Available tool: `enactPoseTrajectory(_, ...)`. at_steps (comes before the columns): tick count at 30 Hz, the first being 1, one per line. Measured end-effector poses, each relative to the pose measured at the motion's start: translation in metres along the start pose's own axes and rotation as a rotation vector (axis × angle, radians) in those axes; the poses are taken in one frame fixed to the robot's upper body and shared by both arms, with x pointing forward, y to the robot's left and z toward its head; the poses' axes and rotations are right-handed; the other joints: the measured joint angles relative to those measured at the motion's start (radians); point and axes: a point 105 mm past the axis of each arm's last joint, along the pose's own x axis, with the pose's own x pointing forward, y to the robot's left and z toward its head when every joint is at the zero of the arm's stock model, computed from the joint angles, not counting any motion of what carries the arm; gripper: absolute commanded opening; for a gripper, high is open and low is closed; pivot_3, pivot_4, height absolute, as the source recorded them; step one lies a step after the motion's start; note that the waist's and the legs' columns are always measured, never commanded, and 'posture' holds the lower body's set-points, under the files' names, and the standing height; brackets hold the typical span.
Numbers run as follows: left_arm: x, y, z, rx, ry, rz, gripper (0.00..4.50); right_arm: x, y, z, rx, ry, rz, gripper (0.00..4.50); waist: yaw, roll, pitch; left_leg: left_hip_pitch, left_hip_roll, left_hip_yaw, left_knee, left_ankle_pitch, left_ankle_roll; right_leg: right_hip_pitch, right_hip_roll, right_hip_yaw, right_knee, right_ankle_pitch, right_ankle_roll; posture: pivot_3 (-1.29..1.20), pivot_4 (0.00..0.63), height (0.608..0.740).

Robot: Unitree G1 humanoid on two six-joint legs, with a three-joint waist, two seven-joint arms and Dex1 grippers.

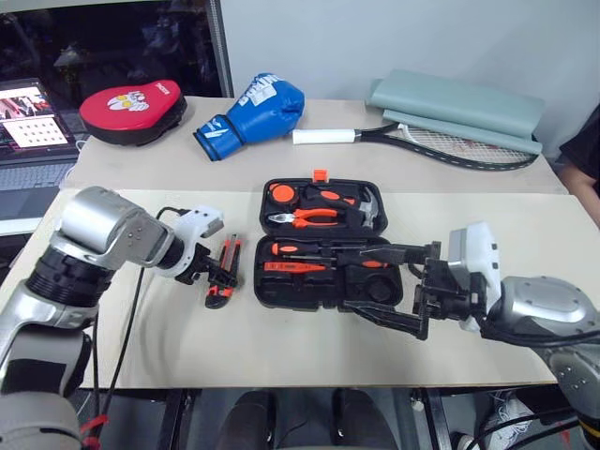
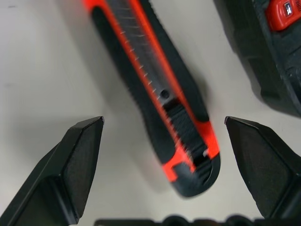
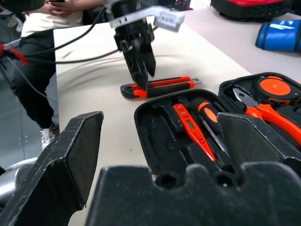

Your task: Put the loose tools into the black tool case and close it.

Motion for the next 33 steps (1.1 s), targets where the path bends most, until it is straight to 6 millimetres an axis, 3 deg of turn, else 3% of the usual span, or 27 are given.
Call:
enactPoseTrajectory(6, 0.007, -0.003, 0.003, 0.007, 0.007, 0.026, 4.43, 0.002, 0.001, -0.001, 0.007, -0.007, -0.025, 4.50, 0.004, 0.001, 0.000, 0.004, -0.001, 0.000, 0.000, 0.001, -0.001, 0.003, -0.001, 0.000, 0.001, 0.000, 0.000, 0.00, 0.150, 0.737)
enactPoseTrajectory(10, 0.012, -0.002, 0.003, 0.023, 0.014, 0.062, 3.42, 0.002, 0.003, -0.001, 0.005, -0.008, -0.029, 4.50, 0.009, 0.002, -0.001, 0.008, -0.001, 0.000, 0.000, 0.001, -0.001, 0.008, 0.000, 0.000, 0.001, 0.000, 0.000, 0.00, 0.150, 0.737)
enactPoseTrajectory(13, 0.013, -0.003, 0.003, 0.031, 0.017, 0.065, 2.20, 0.001, 0.005, -0.003, 0.014, -0.004, -0.036, 4.50, 0.010, 0.002, -0.001, 0.009, -0.001, 0.000, 0.000, 0.001, -0.001, 0.009, -0.001, 0.000, 0.001, 0.000, 0.000, 0.00, 0.150, 0.737)
enactPoseTrajectory(15, 0.015, -0.004, 0.003, 0.035, 0.020, 0.061, 1.69, 0.001, 0.006, -0.003, 0.015, -0.002, -0.038, 4.50, 0.010, 0.002, -0.001, 0.009, -0.001, 0.000, 0.000, 0.001, -0.001, 0.009, -0.001, 0.000, 0.000, 0.000, 0.000, 0.00, 0.150, 0.737)
enactPoseTrajectory(24, 0.017, 0.001, 0.004, 0.071, 0.008, 0.059, 1.68, -0.001, 0.007, -0.005, 0.013, 0.009, -0.038, 4.50, 0.012, 0.003, -0.002, 0.017, -0.001, 0.000, -0.002, 0.001, -0.001, 0.017, -0.001, 0.000, -0.002, 0.000, 0.000, 0.00, 0.150, 0.737)
enactPoseTrajectory(28, 0.022, 0.013, 0.012, 0.211, -0.066, 0.013, 1.67, -0.004, 0.006, -0.004, 0.001, 0.026, -0.034, 4.50, 0.016, 0.004, -0.003, 0.019, 0.000, 0.000, -0.003, 0.002, -0.003, 0.019, 0.000, -0.001, -0.002, -0.002, -0.003, 0.00, 0.150, 0.737)
enactPoseTrajectory(31, 0.017, 0.034, 0.033, 0.448, -0.135, 0.035, 1.67, -0.009, 0.007, -0.006, 0.005, 0.046, -0.026, 4.50, 0.018, 0.001, -0.001, 0.015, 0.003, 0.000, -0.002, 0.006, -0.004, 0.016, 0.002, -0.003, -0.004, -0.003, -0.009, 0.00, 0.150, 0.737)
enactPoseTrajectory(33, 0.009, 0.035, 0.050, 0.572, -0.146, -0.009, 1.67, -0.011, 0.008, -0.007, 0.007, 0.059, -0.014, 4.50, 0.020, -0.001, 0.000, 0.011, 0.003, 0.000, -0.001, 0.006, -0.003, 0.015, 0.002, -0.003, -0.004, -0.002, -0.011, 0.00, 0.150, 0.737)
